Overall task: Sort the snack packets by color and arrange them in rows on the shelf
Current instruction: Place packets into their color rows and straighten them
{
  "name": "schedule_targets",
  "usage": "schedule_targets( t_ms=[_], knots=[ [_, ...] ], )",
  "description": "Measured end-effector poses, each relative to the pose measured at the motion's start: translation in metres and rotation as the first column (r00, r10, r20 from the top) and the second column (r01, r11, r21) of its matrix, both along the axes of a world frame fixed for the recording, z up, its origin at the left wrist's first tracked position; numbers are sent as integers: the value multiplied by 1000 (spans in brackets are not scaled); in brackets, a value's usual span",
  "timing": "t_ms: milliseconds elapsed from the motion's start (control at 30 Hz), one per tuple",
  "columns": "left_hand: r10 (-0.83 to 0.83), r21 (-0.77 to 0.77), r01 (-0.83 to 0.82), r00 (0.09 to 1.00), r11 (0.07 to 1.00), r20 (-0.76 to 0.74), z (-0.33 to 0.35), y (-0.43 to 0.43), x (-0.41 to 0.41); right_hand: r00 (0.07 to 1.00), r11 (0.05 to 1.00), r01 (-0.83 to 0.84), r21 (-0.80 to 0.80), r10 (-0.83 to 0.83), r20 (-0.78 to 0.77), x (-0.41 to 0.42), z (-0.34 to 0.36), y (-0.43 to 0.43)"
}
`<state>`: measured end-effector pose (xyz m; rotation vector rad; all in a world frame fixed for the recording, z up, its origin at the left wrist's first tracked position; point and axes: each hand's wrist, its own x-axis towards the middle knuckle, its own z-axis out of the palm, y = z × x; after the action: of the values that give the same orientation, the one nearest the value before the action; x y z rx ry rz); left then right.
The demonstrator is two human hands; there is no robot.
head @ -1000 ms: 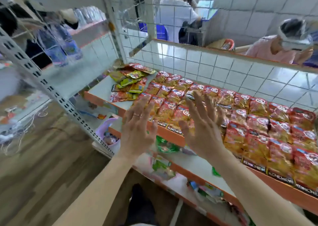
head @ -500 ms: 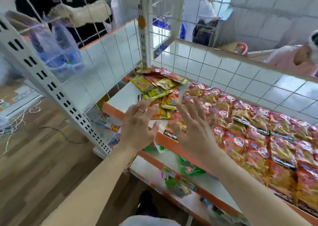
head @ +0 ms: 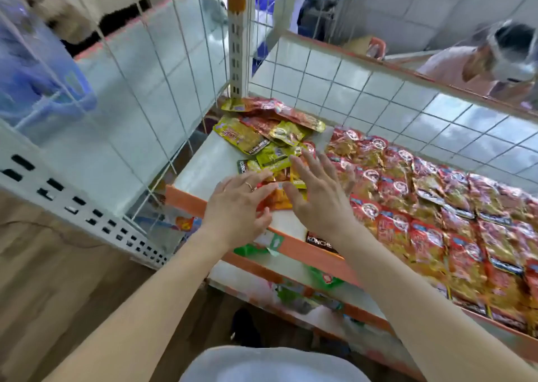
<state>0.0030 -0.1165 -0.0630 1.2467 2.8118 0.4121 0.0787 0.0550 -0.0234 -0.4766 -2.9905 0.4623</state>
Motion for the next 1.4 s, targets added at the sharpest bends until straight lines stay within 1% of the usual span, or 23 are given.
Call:
schedule_targets(
  t_ms=[100, 200, 333, 400, 467, 533, 600, 700, 767, 800, 867, 933, 1033, 1100, 1167, 1233, 1333, 1400],
  knots=[
    [1, 91, -1, 1000, 996, 1, 1, -12, -7, 1000, 1000, -8, -30, 8, -9, -12, -3, -4],
    [31, 126, -32, 1000, 992, 2, 3, -23, -13, 997, 999, -15, -47, 11, -82, -25, -3, -6],
    [24, 177, -28, 999, 984, 23, 4, -38, -22, 994, 999, -41, -15, 39, -98, -45, 1, -6],
    [18, 217, -20, 1000, 976, 12, 5, -38, -26, 993, 997, -45, -65, 37, -109, -52, 0, -5],
    [53, 260, -58, 998, 964, 24, 7, -34, -28, 992, 996, -32, -83, 21, -125, -54, -2, -3],
    [106, 286, -120, 992, 951, 62, 9, -28, -32, 992, 997, 18, -76, -28, -123, -51, -1, 0],
    [147, 263, -149, 989, 953, 27, 13, -16, -37, 991, 996, 58, -68, -66, -117, -47, -1, 4],
    [168, 158, -163, 986, 974, -16, 19, 10, -42, 992, 997, 65, -45, -70, -103, -41, -1, 8],
    [166, 73, -166, 986, 983, 5, 21, 25, -44, 986, 990, 134, -51, -139, -97, -37, 2, 13],
    [162, 60, -162, 987, 985, 5, 20, 28, -45, 978, 981, 180, -72, -186, -97, -35, 4, 16],
    [124, 78, -119, 990, 990, -61, 19, 29, -47, 965, 964, 247, -97, -254, -63, -30, 7, 23],
    [71, 99, -54, 980, 994, -185, 18, 25, -45, 962, 959, 272, -76, -274, -5, -28, 11, 25],
    [11, 117, 30, 943, 993, -333, 16, 20, -41, 969, 968, 239, -80, -243, -42, -24, 19, 15],
    [17, 157, 42, 934, 987, -358, 13, 15, -40, 979, 972, 196, -130, -202, -31, -18, 25, 2],
    [25, 249, 60, 945, 967, -326, 8, 11, -40, 985, 968, 167, -186, -156, 75, -8, 26, -14],
    [3, 353, 97, 962, 931, -273, 6, 8, -39, 976, 968, 158, -195, -124, 177, 0, 24, -28],
    [-44, 427, 138, 974, 894, -222, 9, 5, -31, 964, 963, 186, -193, -141, 226, 5, 18, -38],
    [-54, 467, 114, 988, 877, -142, 10, 1, -28, 961, 966, 195, -170, -153, 232, 6, 16, -41]
  ],
)
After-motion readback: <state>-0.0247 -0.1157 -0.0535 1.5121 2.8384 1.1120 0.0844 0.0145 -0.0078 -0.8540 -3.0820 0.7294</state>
